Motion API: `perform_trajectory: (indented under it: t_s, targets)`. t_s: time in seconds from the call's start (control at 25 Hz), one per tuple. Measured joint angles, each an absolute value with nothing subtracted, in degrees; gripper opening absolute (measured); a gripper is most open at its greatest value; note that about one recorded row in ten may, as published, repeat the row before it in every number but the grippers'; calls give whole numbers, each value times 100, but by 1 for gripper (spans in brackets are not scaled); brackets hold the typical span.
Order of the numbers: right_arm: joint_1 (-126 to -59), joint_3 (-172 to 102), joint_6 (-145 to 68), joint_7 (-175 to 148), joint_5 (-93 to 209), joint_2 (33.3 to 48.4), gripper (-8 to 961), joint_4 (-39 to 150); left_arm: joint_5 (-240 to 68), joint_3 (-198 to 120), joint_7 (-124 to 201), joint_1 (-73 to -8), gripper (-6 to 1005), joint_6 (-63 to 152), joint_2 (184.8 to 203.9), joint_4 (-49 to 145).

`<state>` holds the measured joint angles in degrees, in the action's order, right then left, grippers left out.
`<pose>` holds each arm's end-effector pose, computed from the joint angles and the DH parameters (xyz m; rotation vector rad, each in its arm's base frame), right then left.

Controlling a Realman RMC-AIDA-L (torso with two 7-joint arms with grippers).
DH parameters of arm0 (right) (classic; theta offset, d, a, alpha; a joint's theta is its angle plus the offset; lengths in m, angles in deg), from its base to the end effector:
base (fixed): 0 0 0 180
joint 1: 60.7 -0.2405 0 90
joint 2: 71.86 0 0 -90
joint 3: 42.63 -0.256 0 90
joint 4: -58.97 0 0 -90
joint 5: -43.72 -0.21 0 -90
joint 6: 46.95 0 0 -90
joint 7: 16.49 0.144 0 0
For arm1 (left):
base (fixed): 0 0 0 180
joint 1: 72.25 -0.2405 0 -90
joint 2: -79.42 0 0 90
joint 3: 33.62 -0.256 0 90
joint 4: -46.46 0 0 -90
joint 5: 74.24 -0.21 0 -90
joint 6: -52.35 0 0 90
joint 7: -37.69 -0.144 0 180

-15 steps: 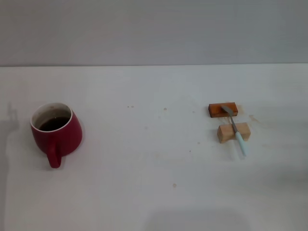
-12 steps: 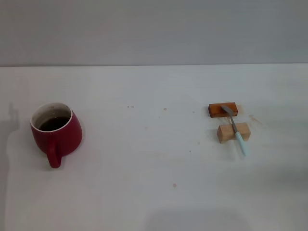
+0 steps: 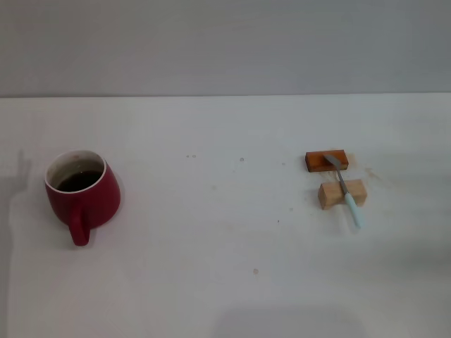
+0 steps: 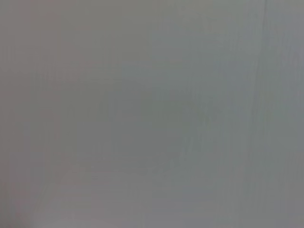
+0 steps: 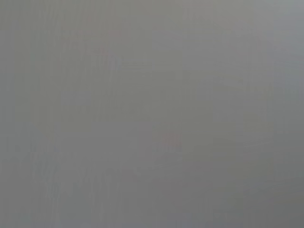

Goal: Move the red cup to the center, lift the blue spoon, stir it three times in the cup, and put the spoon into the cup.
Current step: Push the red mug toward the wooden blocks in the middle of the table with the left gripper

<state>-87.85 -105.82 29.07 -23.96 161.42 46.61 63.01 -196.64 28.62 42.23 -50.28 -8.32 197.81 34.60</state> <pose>0.3599 0.3296 0.0688 -1.1257 0.3712 0.4995 -0.3782 0.3236 0.0267 -1.2323 -0.7344 -0.5980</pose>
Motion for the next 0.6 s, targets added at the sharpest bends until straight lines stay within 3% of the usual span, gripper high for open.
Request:
perform_trajectory:
  t_s: [0.48,0.6]
  targets:
    - [-8813,-10581,2907,-2396,16154,4661,741,6301,-19702,2815,4151,-5067,770,-792,19765,3698]
    - [-8813,-10582,2908,-2396,16152,4661,741,6301,-19704,2819,3866,-5085,663,-773,19764,3748]
